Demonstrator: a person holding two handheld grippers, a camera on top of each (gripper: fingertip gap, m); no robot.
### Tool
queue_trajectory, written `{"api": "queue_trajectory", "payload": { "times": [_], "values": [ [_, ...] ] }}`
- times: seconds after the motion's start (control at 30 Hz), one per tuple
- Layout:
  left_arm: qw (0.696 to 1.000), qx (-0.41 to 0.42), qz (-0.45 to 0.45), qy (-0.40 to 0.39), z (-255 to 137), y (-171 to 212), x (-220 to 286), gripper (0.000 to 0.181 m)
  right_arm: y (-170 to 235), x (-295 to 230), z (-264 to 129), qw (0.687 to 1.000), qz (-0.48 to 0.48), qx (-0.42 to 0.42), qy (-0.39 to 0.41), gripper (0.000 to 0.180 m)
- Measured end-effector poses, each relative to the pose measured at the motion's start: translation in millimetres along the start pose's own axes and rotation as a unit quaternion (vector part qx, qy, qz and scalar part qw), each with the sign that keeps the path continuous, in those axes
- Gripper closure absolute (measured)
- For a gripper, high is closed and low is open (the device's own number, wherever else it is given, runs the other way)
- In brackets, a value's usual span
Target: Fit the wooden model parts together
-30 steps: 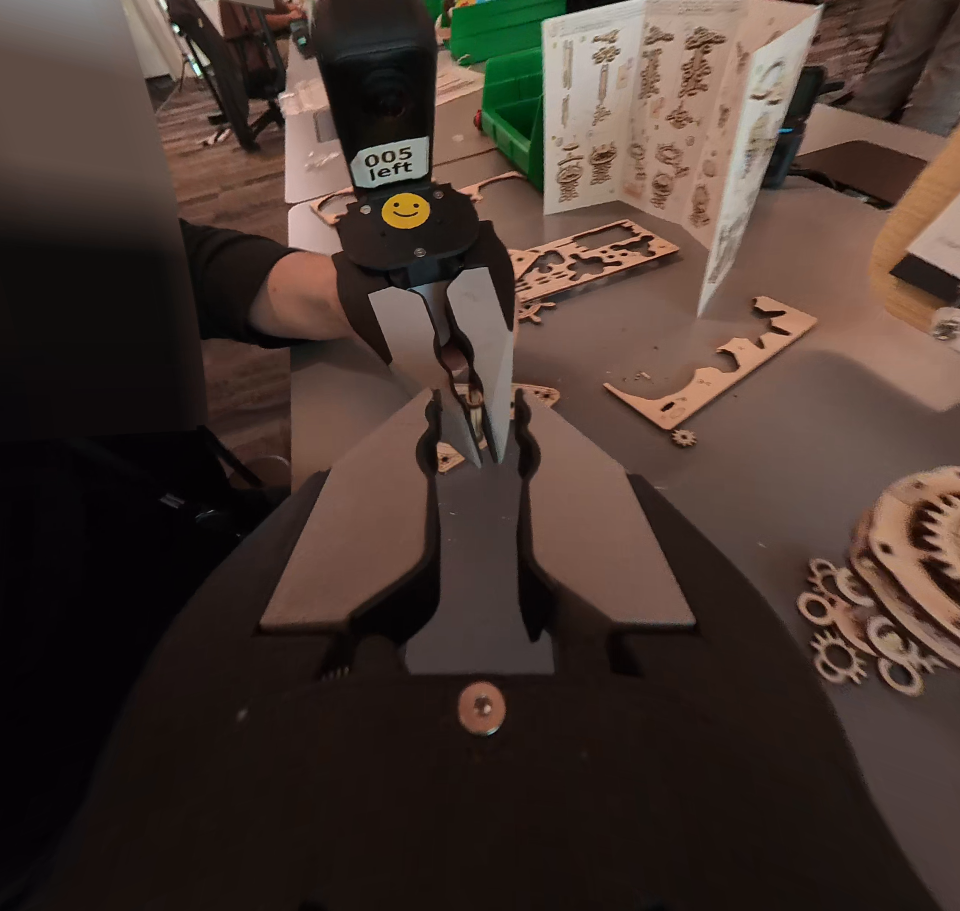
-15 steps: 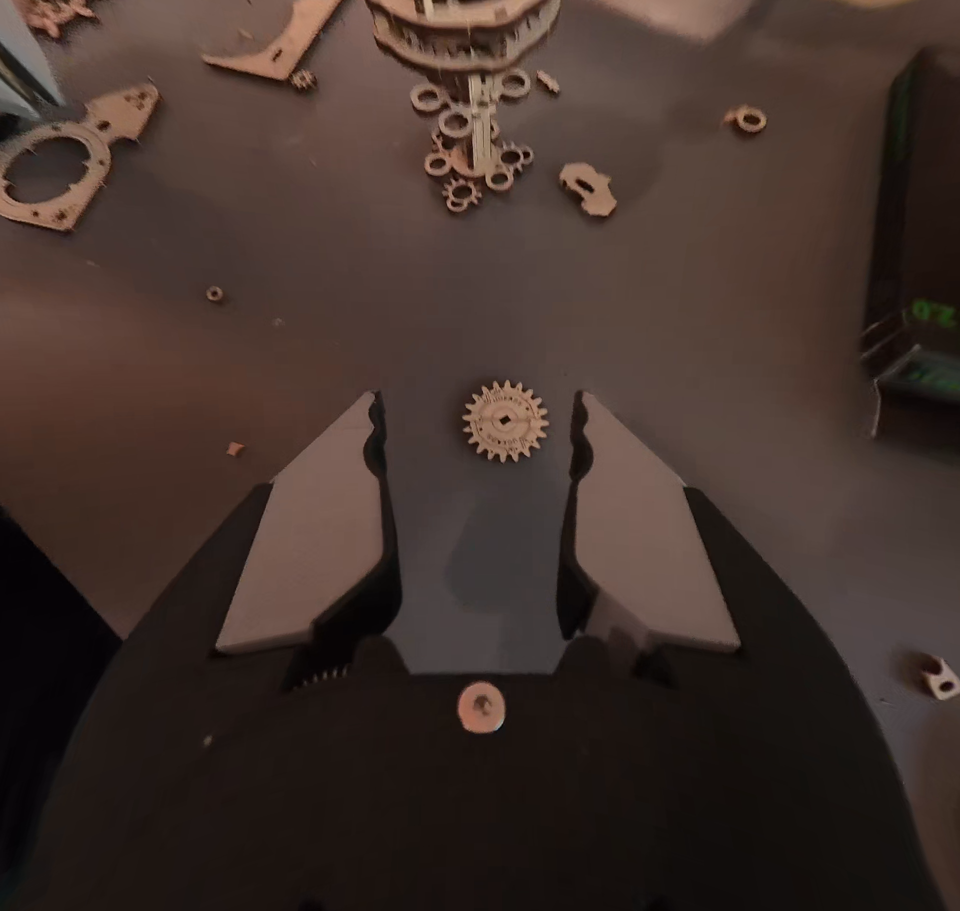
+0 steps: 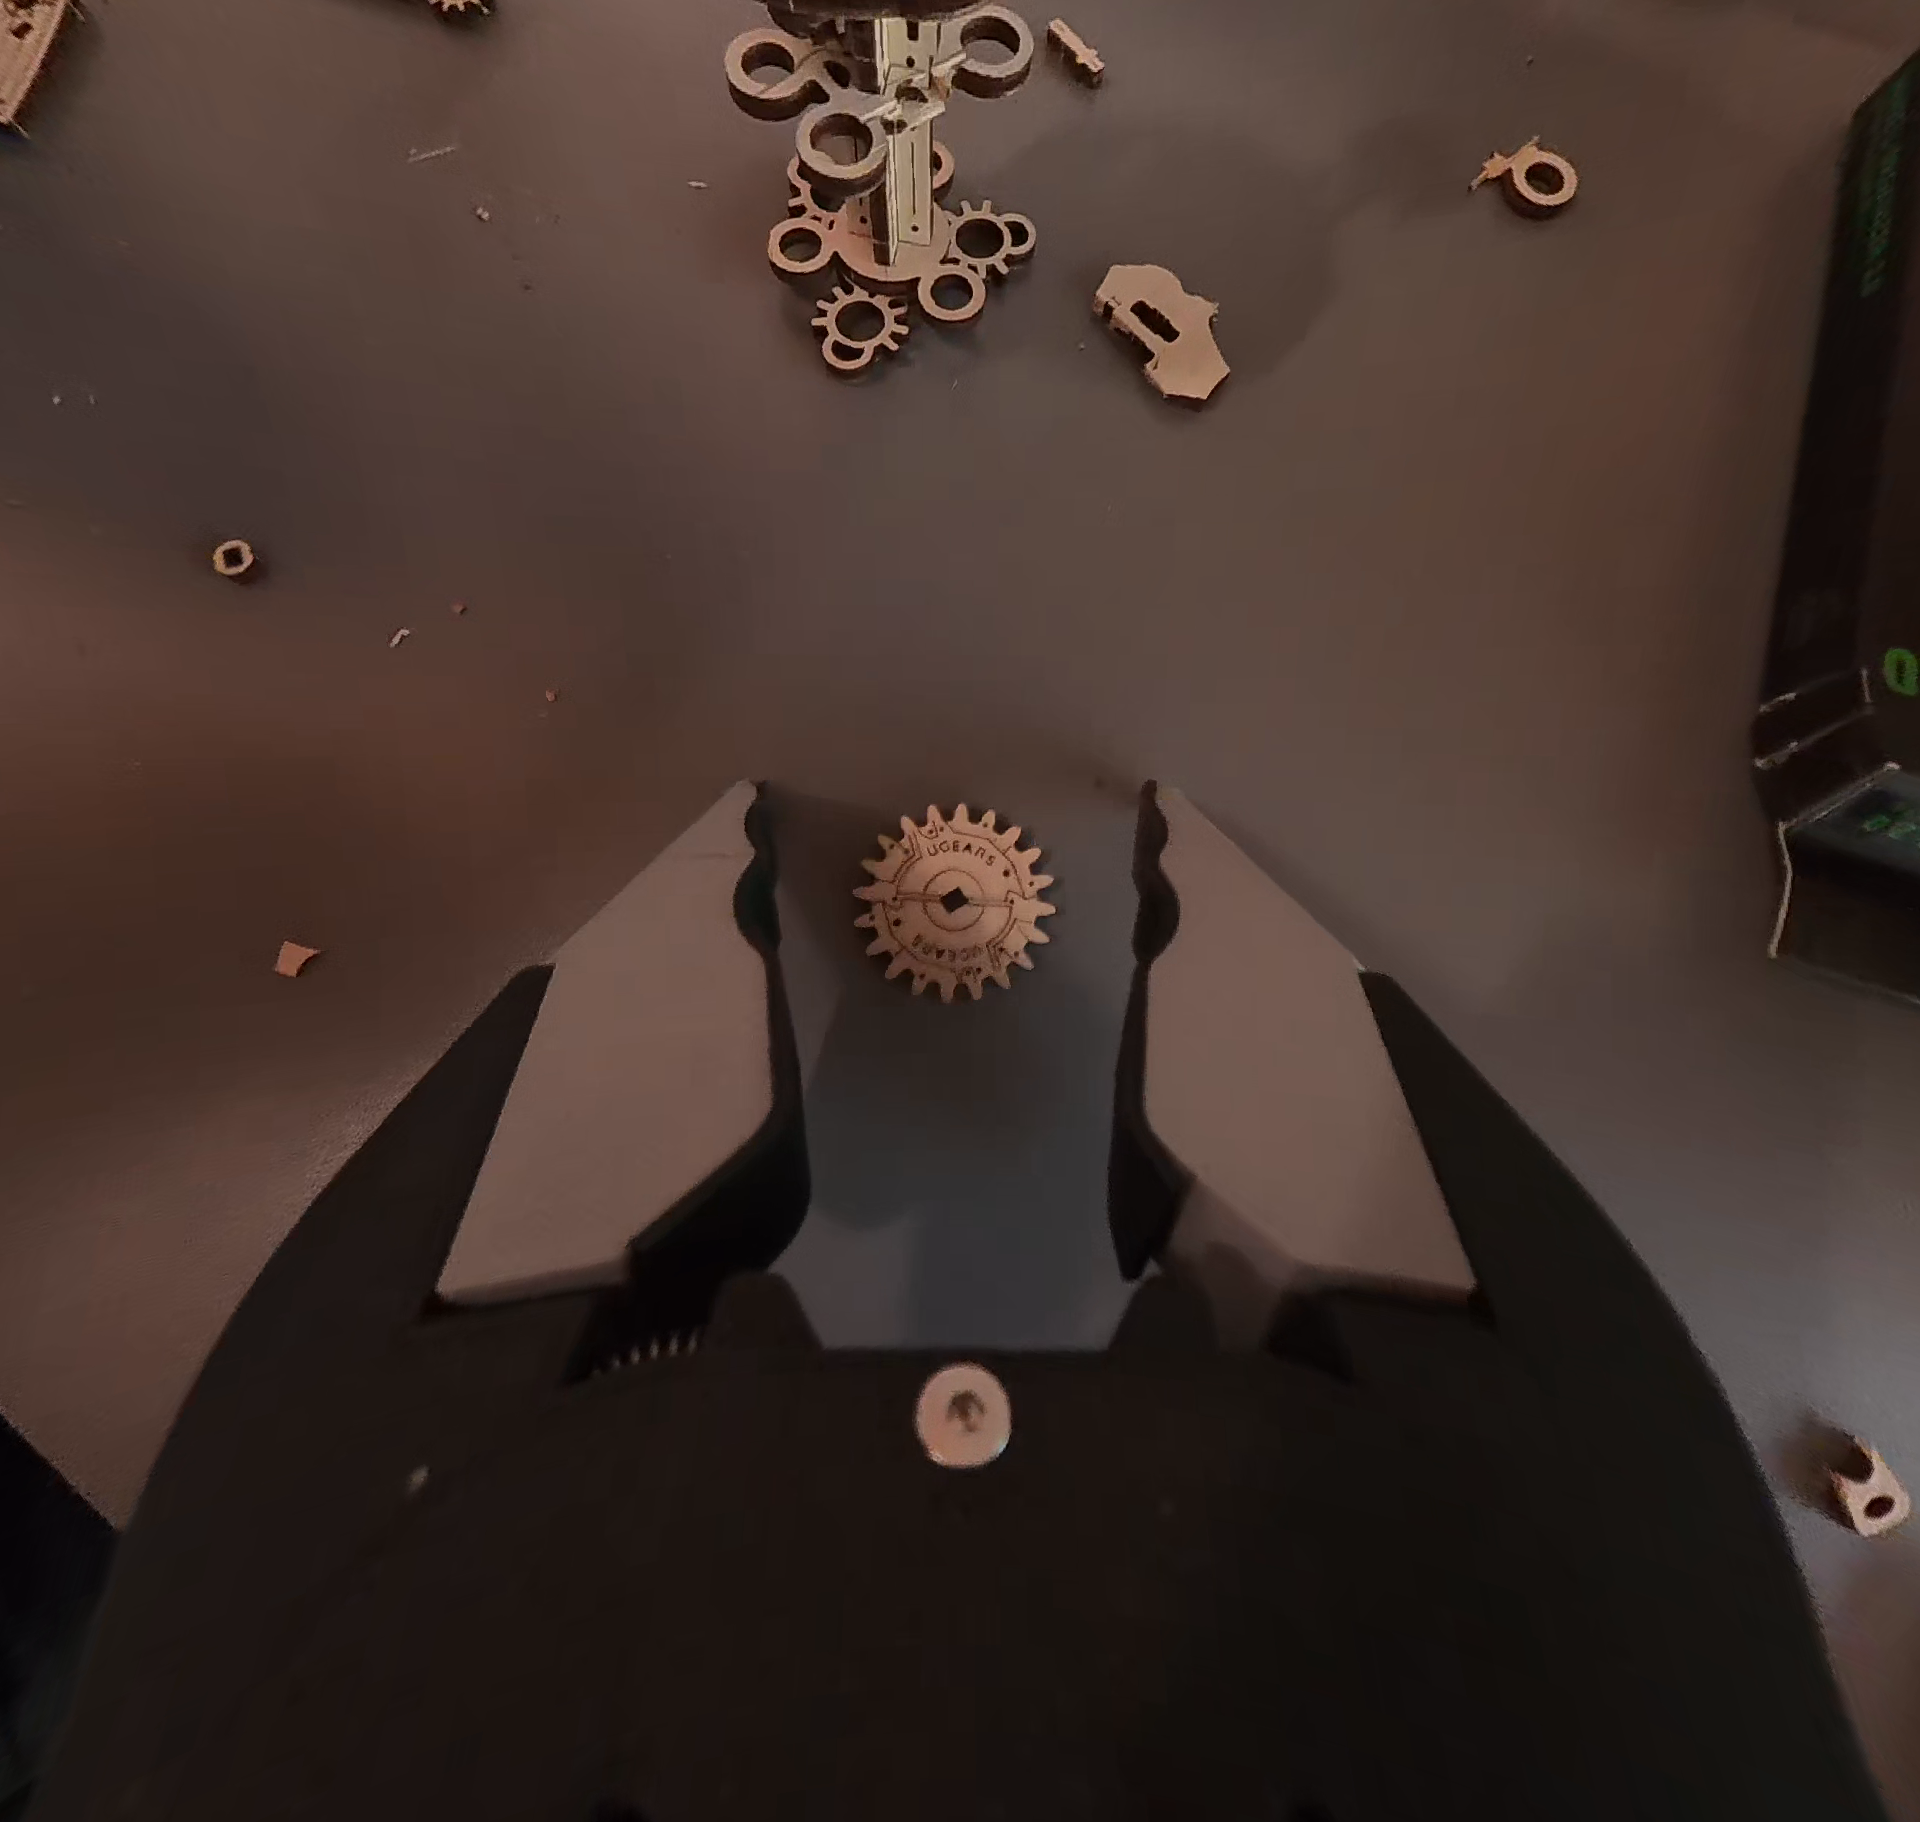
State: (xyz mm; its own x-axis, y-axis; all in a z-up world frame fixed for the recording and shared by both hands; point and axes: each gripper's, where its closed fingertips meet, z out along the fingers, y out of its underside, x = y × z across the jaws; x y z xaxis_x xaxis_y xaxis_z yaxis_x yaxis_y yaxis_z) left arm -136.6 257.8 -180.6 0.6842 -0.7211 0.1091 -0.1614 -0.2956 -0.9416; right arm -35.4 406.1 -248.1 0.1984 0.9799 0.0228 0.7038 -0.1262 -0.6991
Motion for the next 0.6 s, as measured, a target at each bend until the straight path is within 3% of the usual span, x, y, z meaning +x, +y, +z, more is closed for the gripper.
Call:
{"api": "queue_trajectory", "payload": {
  "times": [0.27,0.43,0.6],
  "values": [
    [1.000,0.015,-0.023,0.008,-6,-3,-4,0.178,-1,-6,-3,0.999,0.005,0.012,-0.031,0.126],
    [1.000,0.010,-0.026,0.013,-6,-1,-4,0.178,-1,-5,-18,0.999,-0.003,0.030,-0.042,0.121],
    [0.999,0.010,-0.029,0.014,-5,-1,-6,0.178,16,-2,-24,0.999,-0.030,-0.006,-0.042,0.121]
  ]
}}
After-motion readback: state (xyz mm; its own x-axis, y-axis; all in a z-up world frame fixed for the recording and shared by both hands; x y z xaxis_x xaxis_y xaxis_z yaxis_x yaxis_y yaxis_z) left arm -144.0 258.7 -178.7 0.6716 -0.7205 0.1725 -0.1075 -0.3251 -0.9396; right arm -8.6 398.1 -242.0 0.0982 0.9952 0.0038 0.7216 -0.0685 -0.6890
